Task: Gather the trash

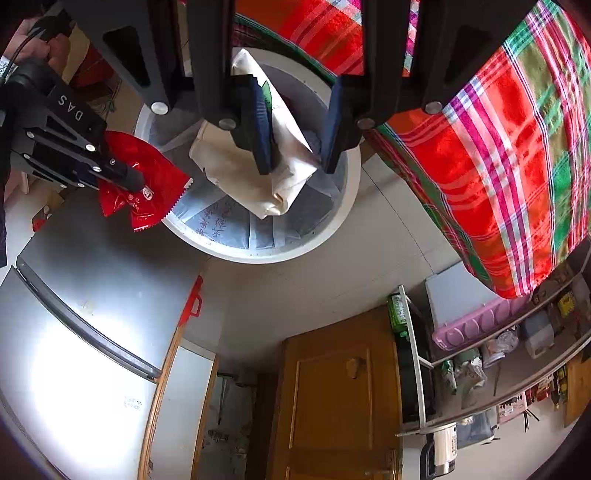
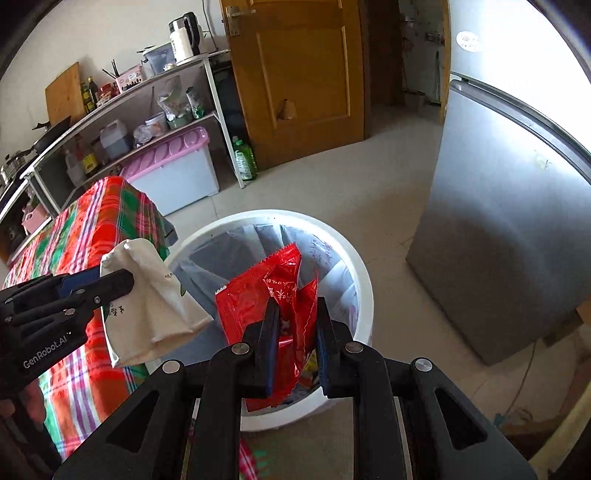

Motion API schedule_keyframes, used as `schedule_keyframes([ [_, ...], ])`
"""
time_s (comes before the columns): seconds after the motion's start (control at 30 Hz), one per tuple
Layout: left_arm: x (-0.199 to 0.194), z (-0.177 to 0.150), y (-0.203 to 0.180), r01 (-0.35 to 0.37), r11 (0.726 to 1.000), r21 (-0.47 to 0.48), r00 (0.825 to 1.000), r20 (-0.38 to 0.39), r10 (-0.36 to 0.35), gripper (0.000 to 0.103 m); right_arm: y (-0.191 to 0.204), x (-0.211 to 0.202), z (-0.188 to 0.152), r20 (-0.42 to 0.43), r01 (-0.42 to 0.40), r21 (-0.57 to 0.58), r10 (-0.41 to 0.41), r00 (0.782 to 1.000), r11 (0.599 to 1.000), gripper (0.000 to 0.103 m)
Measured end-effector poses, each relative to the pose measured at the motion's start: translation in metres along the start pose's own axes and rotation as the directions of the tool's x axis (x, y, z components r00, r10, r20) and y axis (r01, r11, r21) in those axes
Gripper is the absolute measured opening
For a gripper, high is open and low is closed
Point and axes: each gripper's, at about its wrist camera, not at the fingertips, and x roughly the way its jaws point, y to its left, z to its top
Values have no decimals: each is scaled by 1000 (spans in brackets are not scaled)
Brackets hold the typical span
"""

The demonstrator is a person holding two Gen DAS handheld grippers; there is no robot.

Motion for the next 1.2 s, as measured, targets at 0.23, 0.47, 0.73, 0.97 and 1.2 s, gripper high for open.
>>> schedule_keyframes([
  [0.23,8,-4,4,-16,1000,-12,1000,-22,16,31,4,16,-1,-43,13,-22,-14,999,1000,26],
  [0.47,6,-4,3,-18,1000,-16,1000,-11,18,50,4,13,-2,-30,7,-6,-7,1000,1000,46],
  [0.73,-10,-11,5,-26,999,-27,999,22,26,57,6,1,-7,-2,11,6,-11,1000,1000,46],
  [0.97,-37,-18,8,-22,999,-41,997,74,25,60,14,-28,-13,66,28,9,-28,997,1000,46],
  [1.2,-70,-33,5,-43,999,-32,989,140,47,64,29,-63,-26,136,34,4,-35,990,999,46],
])
